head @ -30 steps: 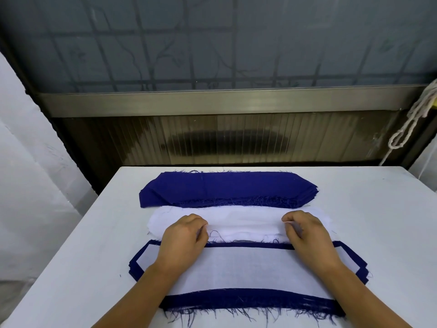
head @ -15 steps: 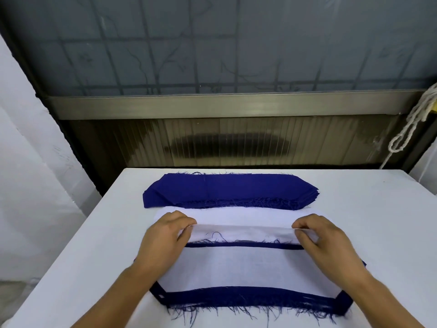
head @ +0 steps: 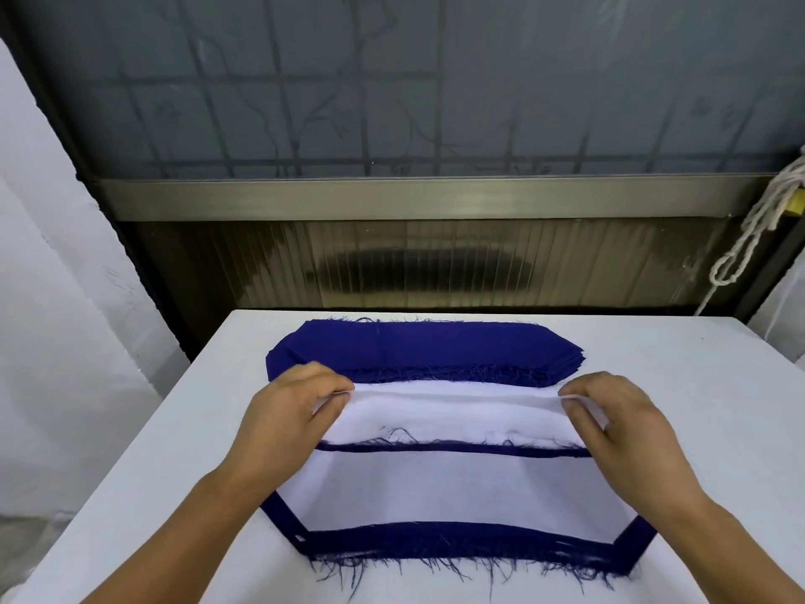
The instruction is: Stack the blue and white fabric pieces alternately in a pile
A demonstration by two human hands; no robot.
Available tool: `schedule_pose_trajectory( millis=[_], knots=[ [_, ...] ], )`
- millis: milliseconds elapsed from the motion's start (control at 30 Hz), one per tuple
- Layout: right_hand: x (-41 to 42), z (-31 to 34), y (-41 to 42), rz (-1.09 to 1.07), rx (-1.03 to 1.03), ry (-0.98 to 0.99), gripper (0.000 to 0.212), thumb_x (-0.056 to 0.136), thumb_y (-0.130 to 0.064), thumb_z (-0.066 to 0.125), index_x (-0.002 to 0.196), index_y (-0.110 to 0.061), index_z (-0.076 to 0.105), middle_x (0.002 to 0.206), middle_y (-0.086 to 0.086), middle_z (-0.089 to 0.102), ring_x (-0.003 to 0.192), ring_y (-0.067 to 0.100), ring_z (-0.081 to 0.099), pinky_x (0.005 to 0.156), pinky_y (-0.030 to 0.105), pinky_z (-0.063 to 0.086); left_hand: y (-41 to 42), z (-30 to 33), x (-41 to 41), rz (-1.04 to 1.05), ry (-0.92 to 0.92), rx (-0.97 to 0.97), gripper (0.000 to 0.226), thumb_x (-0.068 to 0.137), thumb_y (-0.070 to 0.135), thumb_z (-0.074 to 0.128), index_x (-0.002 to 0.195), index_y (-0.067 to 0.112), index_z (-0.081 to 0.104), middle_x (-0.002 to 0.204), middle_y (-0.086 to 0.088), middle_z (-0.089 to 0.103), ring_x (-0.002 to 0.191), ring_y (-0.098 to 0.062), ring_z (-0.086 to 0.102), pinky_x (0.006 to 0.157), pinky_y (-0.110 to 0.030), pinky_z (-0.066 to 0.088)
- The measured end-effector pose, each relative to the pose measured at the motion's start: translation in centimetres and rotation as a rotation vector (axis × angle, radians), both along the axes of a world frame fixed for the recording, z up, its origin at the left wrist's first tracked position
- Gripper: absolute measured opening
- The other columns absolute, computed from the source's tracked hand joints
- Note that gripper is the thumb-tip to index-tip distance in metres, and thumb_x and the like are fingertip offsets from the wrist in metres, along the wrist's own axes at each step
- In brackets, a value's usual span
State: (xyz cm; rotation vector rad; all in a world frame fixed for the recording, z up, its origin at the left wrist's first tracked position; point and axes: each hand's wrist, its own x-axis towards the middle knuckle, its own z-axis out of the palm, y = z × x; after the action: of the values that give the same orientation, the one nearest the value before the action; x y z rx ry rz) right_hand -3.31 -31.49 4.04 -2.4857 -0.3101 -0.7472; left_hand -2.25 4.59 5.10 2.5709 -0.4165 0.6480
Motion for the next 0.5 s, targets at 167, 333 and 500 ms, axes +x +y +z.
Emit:
schedule_pose_trajectory(
  millis=[167,333,500],
  knots=[
    [-2.6,-4.4,-1.7,0.167,-0.249,-0.345,0.015,0.093,-0.016,0.049,0.095,-0.016,0.063,0.093,0.002,0.068,0.093,0.018,0.056,0.102,0.043,0.037,1.4,-4.0,-2.7,-0.229,-0.289,0.187,0.026,0.094,0.025,0.052,0.093,0.013,0.074,0.094,0.004,0.067,0.085,-0.012,0.057,0.077,-0.025,0.045],
    [-3.8,-8.3,-2.2,0.235,-0.239,-0.218,0.048,0.102,-0.031,0.037,0.08,-0.012,0.075,0.095,0.0,0.069,0.095,0.011,0.055,0.102,0.032,0.036,1.9,-8.6,-4.7,-0.293,-0.168,0.171,0.037,0.1,0.035,0.044,0.095,0.018,0.076,0.106,0.008,0.068,0.097,-0.007,0.059,0.084,-0.022,0.047],
    [-3.9,-8.8,-2.6,0.234,-0.165,-0.134,0.041,0.1,-0.036,0.043,0.086,-0.015,0.075,0.101,-0.008,0.067,0.099,0.009,0.056,0.096,0.025,0.041,2.1,-9.1,-4.9,-0.295,-0.067,0.138,0.04,0.099,0.043,0.042,0.098,0.023,0.077,0.114,0.015,0.067,0.105,0.0,0.057,0.09,-0.017,0.045]
  ],
)
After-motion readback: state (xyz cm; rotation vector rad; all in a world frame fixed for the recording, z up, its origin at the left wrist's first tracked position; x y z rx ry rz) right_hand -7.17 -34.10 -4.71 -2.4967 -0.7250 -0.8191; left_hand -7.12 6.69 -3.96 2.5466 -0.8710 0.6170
